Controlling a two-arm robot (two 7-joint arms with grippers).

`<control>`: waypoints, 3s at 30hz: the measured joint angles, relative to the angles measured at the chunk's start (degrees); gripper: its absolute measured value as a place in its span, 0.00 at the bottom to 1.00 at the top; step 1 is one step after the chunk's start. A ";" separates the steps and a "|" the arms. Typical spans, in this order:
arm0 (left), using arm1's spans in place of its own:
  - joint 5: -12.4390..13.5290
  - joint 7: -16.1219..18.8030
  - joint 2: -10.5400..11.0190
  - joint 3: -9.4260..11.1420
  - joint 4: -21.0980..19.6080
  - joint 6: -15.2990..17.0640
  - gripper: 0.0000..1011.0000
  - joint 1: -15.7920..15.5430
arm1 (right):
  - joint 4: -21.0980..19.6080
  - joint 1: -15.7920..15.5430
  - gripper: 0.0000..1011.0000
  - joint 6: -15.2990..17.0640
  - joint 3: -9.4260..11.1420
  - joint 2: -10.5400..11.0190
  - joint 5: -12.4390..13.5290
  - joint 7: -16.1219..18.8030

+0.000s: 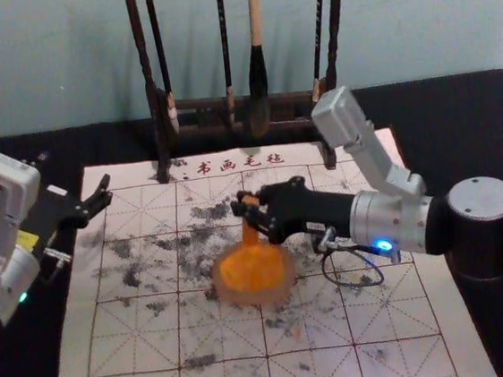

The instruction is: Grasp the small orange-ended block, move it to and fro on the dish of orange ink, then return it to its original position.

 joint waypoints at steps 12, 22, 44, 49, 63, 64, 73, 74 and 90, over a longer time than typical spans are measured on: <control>0.00 0.00 0.00 0.00 0.00 0.00 0.99 0.00 | -8.93 -6.40 0.11 0.70 6.58 1.63 2.17 -10.20; 0.00 0.00 0.00 0.00 0.00 0.00 0.99 0.00 | -14.29 -14.19 0.11 -0.22 12.91 1.45 2.85 -17.20; 0.00 0.00 0.00 0.00 0.00 0.00 0.99 0.00 | -16.23 -20.90 0.11 -0.40 15.66 -0.38 0.32 -19.42; 0.00 0.00 0.00 0.00 0.00 0.00 0.99 0.00 | -15.30 -20.79 0.11 -0.47 15.51 -1.23 -0.96 -19.34; 0.00 0.00 0.00 0.00 0.00 0.00 0.99 0.00 | -14.08 -20.53 0.11 -0.36 15.91 -2.73 -3.22 -18.73; 0.00 0.00 0.00 0.00 0.00 0.00 0.99 0.00 | -14.05 -20.53 0.11 -0.35 15.97 -2.78 -3.30 -18.68; 0.00 0.00 0.00 0.00 0.00 0.00 0.99 0.00 | -13.37 -20.41 0.11 -0.10 16.31 -3.30 -4.20 -18.30; 0.00 0.00 0.00 0.00 0.00 0.00 0.99 0.00 | -13.29 -20.41 0.11 -0.10 16.30 -3.34 -4.33 -18.28; 0.00 0.00 0.00 0.00 0.00 0.00 0.99 0.00 | -11.14 -20.53 0.11 -2.09 16.47 -5.18 -6.66 -18.37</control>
